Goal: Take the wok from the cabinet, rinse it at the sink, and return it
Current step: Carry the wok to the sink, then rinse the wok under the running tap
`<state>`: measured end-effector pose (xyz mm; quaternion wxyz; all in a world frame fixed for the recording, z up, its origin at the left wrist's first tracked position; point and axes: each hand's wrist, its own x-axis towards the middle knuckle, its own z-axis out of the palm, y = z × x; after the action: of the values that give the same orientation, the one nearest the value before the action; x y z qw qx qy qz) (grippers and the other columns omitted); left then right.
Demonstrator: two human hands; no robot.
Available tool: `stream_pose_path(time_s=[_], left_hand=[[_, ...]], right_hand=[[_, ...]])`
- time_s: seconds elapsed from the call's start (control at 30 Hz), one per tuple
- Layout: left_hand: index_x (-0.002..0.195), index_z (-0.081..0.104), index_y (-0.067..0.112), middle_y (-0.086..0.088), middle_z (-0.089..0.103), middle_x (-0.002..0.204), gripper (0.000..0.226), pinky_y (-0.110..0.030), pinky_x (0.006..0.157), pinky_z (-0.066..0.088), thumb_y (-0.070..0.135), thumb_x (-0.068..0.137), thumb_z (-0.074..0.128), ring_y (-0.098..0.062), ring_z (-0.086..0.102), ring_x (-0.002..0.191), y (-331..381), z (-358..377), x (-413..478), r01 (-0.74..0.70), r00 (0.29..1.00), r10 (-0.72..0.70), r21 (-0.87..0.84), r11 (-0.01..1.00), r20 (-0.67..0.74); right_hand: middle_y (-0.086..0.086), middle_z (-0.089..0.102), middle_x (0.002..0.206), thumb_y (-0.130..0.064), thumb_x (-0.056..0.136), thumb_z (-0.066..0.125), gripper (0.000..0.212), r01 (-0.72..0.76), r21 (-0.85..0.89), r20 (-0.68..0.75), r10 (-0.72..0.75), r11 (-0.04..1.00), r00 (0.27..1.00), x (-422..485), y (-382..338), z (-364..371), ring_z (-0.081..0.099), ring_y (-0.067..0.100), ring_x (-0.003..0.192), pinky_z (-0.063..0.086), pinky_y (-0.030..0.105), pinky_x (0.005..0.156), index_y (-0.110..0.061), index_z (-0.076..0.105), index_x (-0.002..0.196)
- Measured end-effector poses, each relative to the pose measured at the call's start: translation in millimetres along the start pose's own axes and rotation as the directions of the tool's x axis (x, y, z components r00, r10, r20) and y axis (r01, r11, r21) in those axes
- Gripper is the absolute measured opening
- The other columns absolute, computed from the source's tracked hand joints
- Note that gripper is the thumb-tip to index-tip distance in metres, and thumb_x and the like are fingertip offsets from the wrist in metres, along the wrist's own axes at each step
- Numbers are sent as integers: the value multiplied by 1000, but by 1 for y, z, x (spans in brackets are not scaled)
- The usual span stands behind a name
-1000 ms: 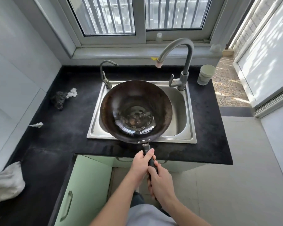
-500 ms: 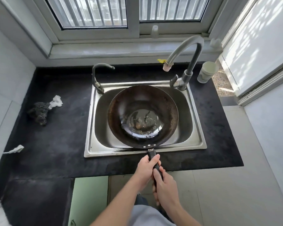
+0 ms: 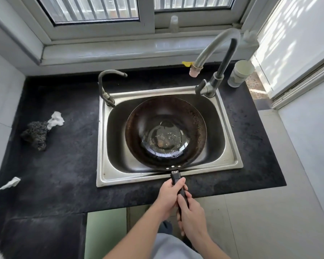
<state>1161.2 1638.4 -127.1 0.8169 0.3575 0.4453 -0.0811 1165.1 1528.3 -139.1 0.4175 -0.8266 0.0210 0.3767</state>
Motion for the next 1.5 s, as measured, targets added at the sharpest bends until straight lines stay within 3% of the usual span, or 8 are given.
stream_pose_path(time_s=[0.2,0.4,0.6,0.83,1.0,1.1,1.3,1.5], left_hand=[[102,62,-2,-9,71,81,22,-31,66,59,19,100,56,-20,73,72,3,1,-4,24,1000,-24,-6,1000,-15],[108,62,-3,-13,76,93,23,-35,82,59,18,100,55,-28,74,96,3,3,-4,25,1000,-24,-99,995,10],[116,62,-6,-18,74,106,33,-31,78,59,22,101,53,-23,73,95,11,0,-5,40,999,-40,-27,999,13],[108,63,-4,-17,74,95,30,-37,88,58,23,101,53,-26,71,94,10,-4,-3,20,1000,-20,22,1000,12],[96,61,2,-5,67,74,21,-42,91,57,21,100,55,-28,72,94,9,-5,-1,28,999,-29,24,999,36],[99,61,3,-6,67,77,23,-51,96,54,25,100,56,-33,71,92,10,-3,-4,8,1000,-9,65,998,22],[102,50,9,2,50,64,22,-32,52,50,31,103,48,-15,44,50,4,16,-14,34,993,-40,-53,998,-113],[94,52,10,5,46,59,27,-26,41,38,35,103,47,-11,37,43,-1,29,-12,-47,955,62,58,997,-290]], right_hand=[[4,65,58,-58,88,44,47,32,-11,-6,-32,999,999,-3,-1,-2,58,20,54,53,50,60,-20,64,69],[6,64,58,-60,89,43,44,68,13,-13,-68,998,998,4,-6,-1,58,23,53,52,53,58,-24,61,69],[0,62,59,-45,99,46,40,106,1,-26,-105,994,994,10,-16,2,59,21,55,52,45,55,-24,61,69],[-2,59,54,-27,106,43,39,93,43,7,-93,995,996,3,-22,2,55,13,48,46,31,47,-18,62,73],[-3,67,68,-35,102,49,33,104,-82,94,-96,991,991,4,-27,-15,65,14,70,53,34,65,-25,66,77],[0,68,59,-48,99,50,48,170,-274,81,-154,946,985,9,-28,-46,64,13,60,50,31,56,-21,69,65],[-4,63,59,-50,96,48,47,234,-472,-97,-314,850,945,56,-62,-103,62,20,64,51,38,64,-18,61,64],[-1,70,95,-27,99,58,16,447,-478,-30,-523,756,852,125,-142,-135,64,15,85,56,30,79,-17,68,106]])
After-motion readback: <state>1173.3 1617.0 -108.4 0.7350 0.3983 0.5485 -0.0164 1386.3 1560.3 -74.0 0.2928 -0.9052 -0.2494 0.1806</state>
